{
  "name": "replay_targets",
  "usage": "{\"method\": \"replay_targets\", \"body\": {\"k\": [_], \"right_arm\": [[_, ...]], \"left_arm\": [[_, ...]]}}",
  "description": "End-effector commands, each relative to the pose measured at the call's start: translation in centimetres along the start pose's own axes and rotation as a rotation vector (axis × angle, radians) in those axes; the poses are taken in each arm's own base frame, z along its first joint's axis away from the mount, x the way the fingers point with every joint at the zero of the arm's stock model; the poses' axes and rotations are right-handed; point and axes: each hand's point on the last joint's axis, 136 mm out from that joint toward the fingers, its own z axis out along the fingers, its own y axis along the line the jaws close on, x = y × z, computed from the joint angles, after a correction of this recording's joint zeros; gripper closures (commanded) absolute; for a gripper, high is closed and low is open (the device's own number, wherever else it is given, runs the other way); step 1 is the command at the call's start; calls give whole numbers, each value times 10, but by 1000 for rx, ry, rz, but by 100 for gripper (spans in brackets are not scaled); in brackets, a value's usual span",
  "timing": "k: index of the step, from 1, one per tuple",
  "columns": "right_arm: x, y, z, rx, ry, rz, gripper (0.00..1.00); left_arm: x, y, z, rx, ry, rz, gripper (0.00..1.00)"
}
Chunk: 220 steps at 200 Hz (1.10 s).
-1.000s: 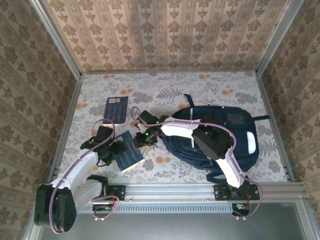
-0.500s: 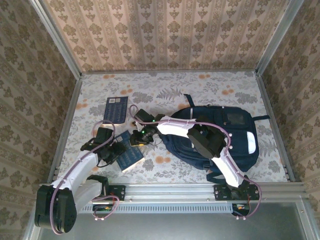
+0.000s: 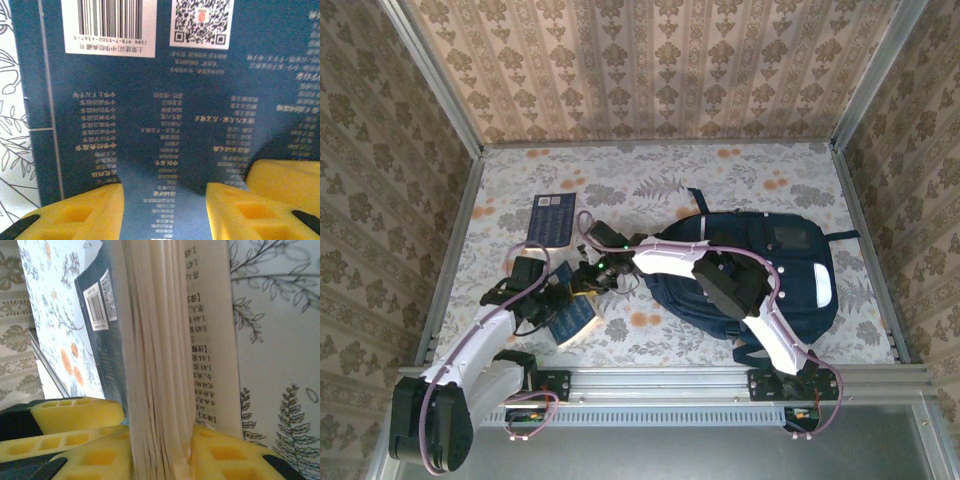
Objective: Pack the student bag
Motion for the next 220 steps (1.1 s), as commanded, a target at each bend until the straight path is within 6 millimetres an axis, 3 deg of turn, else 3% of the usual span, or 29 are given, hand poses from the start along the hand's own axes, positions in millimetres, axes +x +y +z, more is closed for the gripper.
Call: {"method": "replay_targets", "body": {"k": [1,40,73,94,114,139,171,196,220], "right_arm": [[7,21,-19,-40,-6,-29,73],[-11,7,-51,-64,-114,22,83],[-23,17,-74,-247,-157,95,94],[-27,18,-88,-271,-183,104,95],[-33,25,-108,-305,-222,103,95],[-40,32,-133,-353,-278,114,95],[-47,50,-156,-447,-328,135,94],[-47,67,-168,-520,-336,137,94],[-47,72,-176,-536,-346,143,94]], "left_arm": [[4,0,-6,-3,17,23,52],[-3,-4,-26,-12,-25,35,44],[-9,-7,-44,-12,-71,39,40],[-13,-10,-50,-11,-83,44,36],[-14,-15,-53,4,-78,46,23],[-13,-35,-54,100,-47,43,17],[-12,-74,-60,303,-13,7,16],[-19,-95,-74,410,-35,-8,20],[-26,-110,-94,482,-82,-3,28]]}}
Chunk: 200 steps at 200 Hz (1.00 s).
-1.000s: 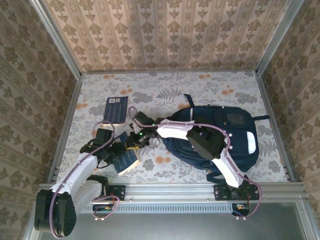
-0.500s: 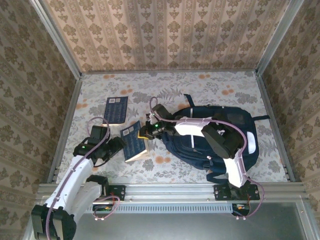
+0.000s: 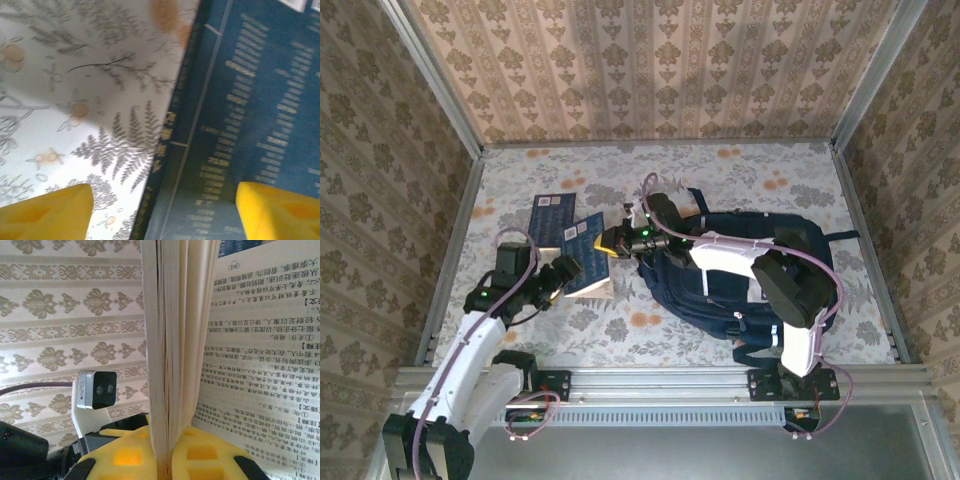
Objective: Pack the student bag
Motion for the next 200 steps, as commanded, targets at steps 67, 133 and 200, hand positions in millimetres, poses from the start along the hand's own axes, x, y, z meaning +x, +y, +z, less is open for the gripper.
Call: {"method": "replay_targets", "body": {"k": [67,133,200], "right_arm": [[-3,39,-17,-127,-32,13,91],[-8,35,-30,-59,-68,-32,66],[-20,14,-56,12,-161,-62,28]], "left_arm": [[-22,-71,-52,269,-134,24,71],[-23,-68,-56,246,-149,31,100],[-17,-109,-73,425,-98,91,100]]}}
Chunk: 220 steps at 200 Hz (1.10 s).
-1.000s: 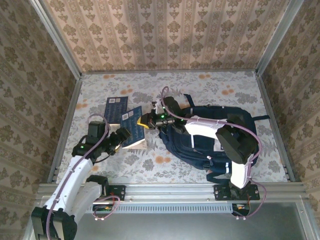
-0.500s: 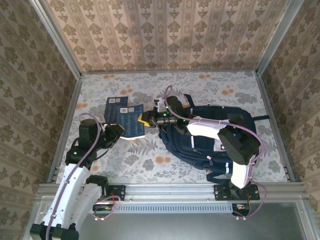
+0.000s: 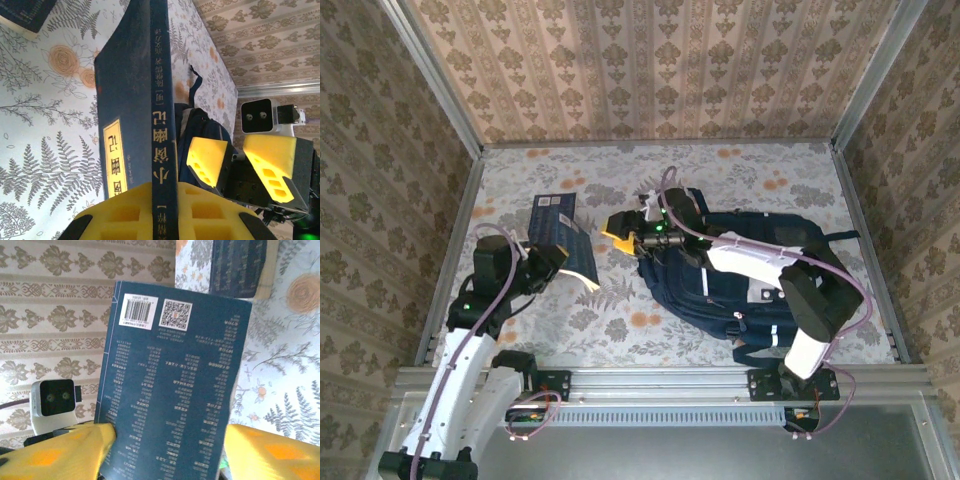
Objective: Pack the student bag
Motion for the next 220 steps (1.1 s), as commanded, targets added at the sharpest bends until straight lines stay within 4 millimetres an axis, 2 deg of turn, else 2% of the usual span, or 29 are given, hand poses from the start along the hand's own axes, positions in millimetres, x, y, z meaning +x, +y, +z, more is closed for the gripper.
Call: {"method": "replay_targets", "body": {"k": [1,24,65,118,151,195,220], "right_arm": [[-8,-3,-11,3,-47,-25,28],[-7,0,-10,-37,-44,-20,25],[-7,-4,-1,-101,-45,44,24],[-15,21,8,-328,-72,114,23],[-19,30,9,-409,-105,128,23],[-28,51,-5,-514,-160,126,37],[-30,60,-12,-517,-165,96,50]], "left_arm": [[0,-43,-10,171,28,50,100],[2,-58,-12,242,48,64,100],[3,-92,-20,413,76,85,100],[1,-101,-20,465,84,54,100],[2,-100,-20,465,87,52,100],[5,-93,-17,448,92,50,100],[8,-87,-14,426,101,50,100]]}}
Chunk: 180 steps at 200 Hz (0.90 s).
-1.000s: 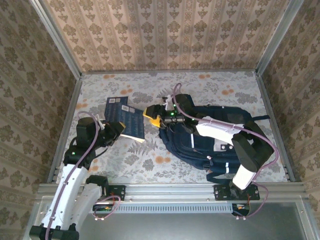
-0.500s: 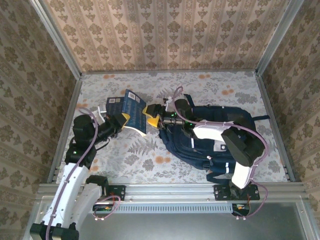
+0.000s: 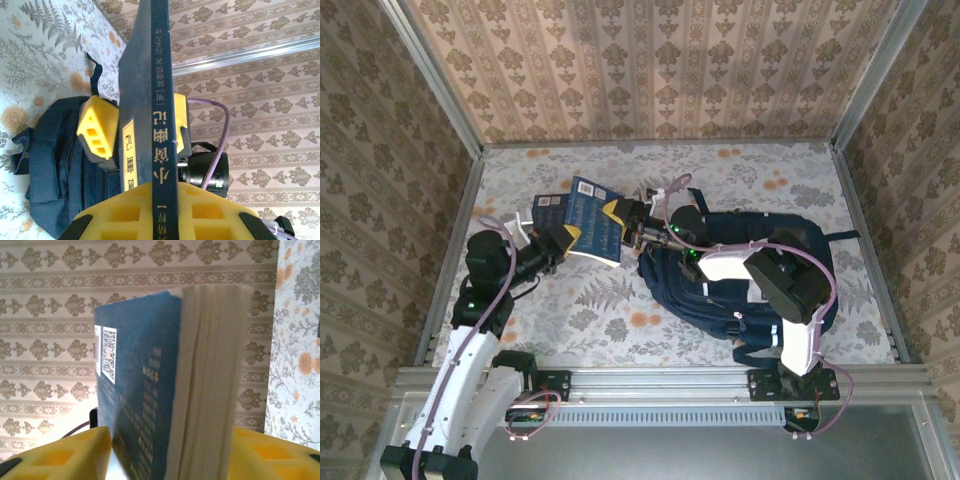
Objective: Pack the student bag
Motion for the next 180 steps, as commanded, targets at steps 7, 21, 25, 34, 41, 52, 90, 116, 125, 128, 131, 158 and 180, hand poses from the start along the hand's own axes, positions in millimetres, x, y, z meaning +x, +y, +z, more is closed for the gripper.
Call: {"method": "replay_targets", "body": {"k": [7,21,25,34,41,52,90,116,125,128,131,158,180], "right_arm": [[-1,28,-5,-71,-13,-50,55],[-3,28,-7,-43,-9,-71,64],[-4,28,-8,-33,-7,-82,65],[-5,27,-11,-9,0,-103,65],[-8,28,-13,3,1,-117,65],[-11,33,-18,1,1,-136,65],[-1,55,-20,-19,61,-202,86],[4,65,-25,-11,42,-250,100],[-4,61,-31,24,-18,-246,100],[-6,60,-34,33,-31,-245,100],[-10,58,-36,43,-61,-243,100],[-32,48,-61,81,-255,-190,100],[-39,41,-77,88,-385,-153,100]], "left_arm": [[7,-10,-3,40,26,44,100],[8,-10,-3,35,33,51,100],[8,-10,-3,35,35,54,100],[9,-9,-2,34,43,50,100],[10,-10,-2,36,50,50,100],[10,-12,-1,41,58,53,100],[10,-8,0,8,69,57,100],[7,-10,4,12,76,57,100],[6,-13,4,19,73,57,98],[5,-14,5,21,72,56,94],[5,-15,5,23,69,55,89],[0,-22,3,38,40,58,45],[2,-18,7,41,8,47,24]]}}
